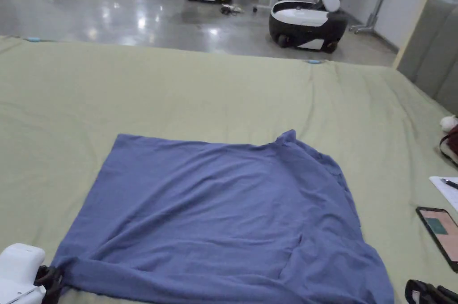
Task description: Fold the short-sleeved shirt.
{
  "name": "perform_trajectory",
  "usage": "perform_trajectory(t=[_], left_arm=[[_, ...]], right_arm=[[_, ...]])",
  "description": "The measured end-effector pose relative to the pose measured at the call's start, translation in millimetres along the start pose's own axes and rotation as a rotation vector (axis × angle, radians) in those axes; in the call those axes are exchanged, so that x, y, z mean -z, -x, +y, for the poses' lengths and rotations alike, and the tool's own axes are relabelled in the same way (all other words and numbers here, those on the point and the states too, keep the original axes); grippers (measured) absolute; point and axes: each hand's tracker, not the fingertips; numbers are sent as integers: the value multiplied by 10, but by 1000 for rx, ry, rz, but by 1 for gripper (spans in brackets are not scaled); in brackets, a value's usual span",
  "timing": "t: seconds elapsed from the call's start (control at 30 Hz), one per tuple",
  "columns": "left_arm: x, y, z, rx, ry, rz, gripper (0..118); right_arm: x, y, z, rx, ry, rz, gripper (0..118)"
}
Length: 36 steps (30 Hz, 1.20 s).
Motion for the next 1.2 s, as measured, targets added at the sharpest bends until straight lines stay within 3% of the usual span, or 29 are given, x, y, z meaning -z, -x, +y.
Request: perform_trajectory(t=[0.07,0.1,0.2,0.27,0.3,0.33,0.4,0.43,0.57,0.73,0.87,1.03,1.2], left_arm=[[-37,2,13,-36,-9,-11,3],[-51,-14,20,-32,-8,-2,3],[-118,-36,31,-20,-6,5,3],[-131,-22,36,-20,-2,4,3],[-131,-23,40,-21,-1,5,3],[-129,-30,47,-21,0,4,3],[-120,-28,54,-19,6,8,3],[-123,-34,62,-18,9,11,2],[-257,-79,169,41,4,82,1],[-586,-96,559,24,-96,124,0],[-637,-107,1028,49,-152,132,0],[-109,-72,1628,101,-88,132,0],[799,49,1838,58,76,89,0]], right_arm=[[65,-5,-8,-5,37,10,75],[89,-12,-30,-4,54,26,93],[173,21,-95,28,85,104,93],[277,75,-163,15,110,102,93],[332,105,-194,0,135,95,90],[394,132,-224,-21,194,97,74],[497,184,-285,-46,276,66,16],[531,206,-312,-74,287,21,15],[303,217,-108,-44,137,73,13],[-2,279,499,-111,19,75,13],[19,325,1030,-111,-35,105,13],[659,403,1549,-120,1,84,13],[1596,404,1560,-80,152,53,13]])
